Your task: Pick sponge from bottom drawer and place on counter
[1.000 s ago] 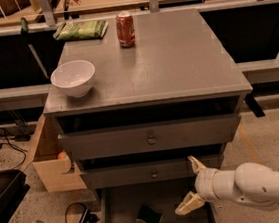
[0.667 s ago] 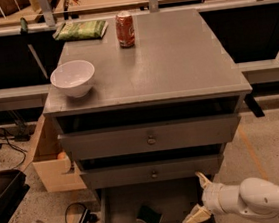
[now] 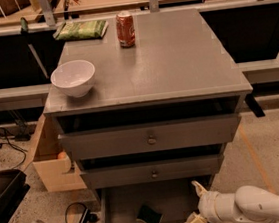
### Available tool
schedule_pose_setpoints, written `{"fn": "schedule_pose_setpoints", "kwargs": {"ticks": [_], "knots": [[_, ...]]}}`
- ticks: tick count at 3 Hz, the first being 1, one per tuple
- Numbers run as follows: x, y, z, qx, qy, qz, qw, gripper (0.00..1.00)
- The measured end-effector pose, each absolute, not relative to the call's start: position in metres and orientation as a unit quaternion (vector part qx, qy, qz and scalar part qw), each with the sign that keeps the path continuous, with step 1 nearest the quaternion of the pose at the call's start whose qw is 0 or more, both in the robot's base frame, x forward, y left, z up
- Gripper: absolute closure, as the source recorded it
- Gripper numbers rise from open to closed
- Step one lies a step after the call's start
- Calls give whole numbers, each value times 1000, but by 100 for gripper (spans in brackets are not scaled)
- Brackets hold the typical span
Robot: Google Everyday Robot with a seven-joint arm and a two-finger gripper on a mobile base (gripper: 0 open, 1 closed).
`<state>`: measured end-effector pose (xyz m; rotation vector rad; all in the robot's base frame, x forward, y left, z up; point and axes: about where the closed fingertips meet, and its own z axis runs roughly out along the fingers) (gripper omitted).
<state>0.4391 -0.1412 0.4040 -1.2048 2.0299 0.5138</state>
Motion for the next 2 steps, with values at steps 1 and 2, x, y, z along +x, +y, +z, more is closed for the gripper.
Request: {"fn": "schedule_pose_setpoints", "kwargs": {"ticks": [1, 2], "knots": [[437, -118, 384, -458, 790, 203, 353, 0], [440, -81, 347, -440, 792, 220, 363, 0]]}}
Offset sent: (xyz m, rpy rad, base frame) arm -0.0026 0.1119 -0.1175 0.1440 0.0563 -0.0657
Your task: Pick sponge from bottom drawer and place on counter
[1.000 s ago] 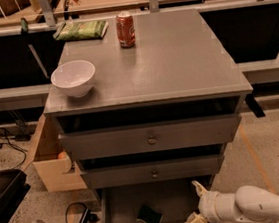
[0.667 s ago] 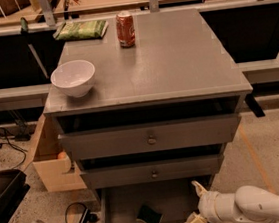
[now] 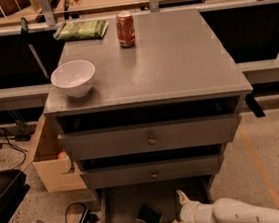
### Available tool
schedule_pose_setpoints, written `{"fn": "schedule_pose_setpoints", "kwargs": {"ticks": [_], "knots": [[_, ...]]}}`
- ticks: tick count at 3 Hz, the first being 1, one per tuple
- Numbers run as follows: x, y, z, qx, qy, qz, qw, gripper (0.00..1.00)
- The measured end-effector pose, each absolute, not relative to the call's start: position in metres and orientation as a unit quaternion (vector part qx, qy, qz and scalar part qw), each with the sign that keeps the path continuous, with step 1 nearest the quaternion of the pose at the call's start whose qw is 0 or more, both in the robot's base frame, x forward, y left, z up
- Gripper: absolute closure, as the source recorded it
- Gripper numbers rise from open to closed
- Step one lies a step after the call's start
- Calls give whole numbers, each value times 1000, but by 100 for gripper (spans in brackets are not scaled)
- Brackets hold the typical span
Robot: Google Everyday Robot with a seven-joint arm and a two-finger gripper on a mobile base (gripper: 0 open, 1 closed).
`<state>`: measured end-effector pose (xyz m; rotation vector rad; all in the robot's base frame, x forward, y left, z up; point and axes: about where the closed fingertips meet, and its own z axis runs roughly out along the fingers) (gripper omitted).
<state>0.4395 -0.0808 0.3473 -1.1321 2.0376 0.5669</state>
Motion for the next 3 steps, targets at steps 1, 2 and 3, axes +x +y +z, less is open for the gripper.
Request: {"fn": "schedule_pose_setpoints", "kwargs": {"ticks": [1, 2, 3], "knots": [[448, -51, 308, -420, 791, 242, 373, 0], [467, -25, 266, -412, 790, 250, 379, 0], [487, -6, 235, -414, 786, 257, 381, 0]]}}
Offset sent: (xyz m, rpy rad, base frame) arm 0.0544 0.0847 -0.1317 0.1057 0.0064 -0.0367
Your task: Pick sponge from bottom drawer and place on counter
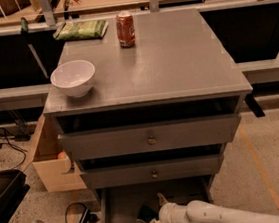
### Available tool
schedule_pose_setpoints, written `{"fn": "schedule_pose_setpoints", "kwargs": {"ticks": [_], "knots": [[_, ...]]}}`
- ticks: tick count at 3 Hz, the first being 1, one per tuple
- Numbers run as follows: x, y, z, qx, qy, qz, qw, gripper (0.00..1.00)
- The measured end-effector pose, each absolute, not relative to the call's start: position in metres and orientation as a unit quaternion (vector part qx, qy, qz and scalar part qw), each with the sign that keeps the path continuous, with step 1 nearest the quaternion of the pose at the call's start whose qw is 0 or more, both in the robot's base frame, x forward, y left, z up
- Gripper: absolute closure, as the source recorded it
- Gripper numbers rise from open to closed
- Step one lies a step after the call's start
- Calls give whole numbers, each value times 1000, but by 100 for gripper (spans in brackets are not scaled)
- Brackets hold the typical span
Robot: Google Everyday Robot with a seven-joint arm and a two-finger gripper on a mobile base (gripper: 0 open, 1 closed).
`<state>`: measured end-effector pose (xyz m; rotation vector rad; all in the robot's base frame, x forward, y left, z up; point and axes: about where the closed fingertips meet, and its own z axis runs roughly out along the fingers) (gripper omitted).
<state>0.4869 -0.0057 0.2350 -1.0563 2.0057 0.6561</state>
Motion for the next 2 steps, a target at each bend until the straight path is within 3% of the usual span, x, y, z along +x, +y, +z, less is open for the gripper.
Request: {"fn": "schedule_pose_setpoints", "kwargs": {"ticks": [2], "knots": [[512, 15, 165, -462, 784, 226, 348, 0]]}}
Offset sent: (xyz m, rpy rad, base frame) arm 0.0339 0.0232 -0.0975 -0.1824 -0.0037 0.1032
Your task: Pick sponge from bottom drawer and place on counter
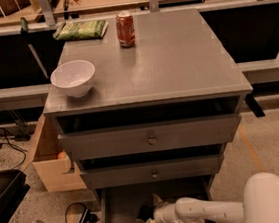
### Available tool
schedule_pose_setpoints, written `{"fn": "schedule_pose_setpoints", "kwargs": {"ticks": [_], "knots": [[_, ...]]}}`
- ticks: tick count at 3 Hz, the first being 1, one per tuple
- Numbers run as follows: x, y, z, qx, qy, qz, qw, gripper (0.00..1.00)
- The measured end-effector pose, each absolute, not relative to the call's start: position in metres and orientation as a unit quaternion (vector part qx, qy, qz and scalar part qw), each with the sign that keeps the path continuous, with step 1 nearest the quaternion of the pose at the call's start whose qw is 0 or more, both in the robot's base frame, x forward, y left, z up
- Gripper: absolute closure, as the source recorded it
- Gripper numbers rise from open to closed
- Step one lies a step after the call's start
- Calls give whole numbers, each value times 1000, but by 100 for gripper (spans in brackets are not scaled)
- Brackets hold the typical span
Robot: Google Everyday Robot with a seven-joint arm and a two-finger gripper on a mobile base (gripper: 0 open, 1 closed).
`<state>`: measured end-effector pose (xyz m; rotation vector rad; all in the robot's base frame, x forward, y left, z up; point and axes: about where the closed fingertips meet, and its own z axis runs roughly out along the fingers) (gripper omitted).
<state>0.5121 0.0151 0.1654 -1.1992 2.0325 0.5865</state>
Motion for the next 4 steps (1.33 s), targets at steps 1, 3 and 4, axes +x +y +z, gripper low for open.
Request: {"fn": "schedule_pose_setpoints", "kwargs": {"ticks": [1, 3, 4], "knots": [[515, 20, 147, -483, 784, 205, 333, 0], [513, 24, 126, -509, 784, 169, 312, 41], [512, 25, 125, -509, 784, 170, 311, 64]]}}
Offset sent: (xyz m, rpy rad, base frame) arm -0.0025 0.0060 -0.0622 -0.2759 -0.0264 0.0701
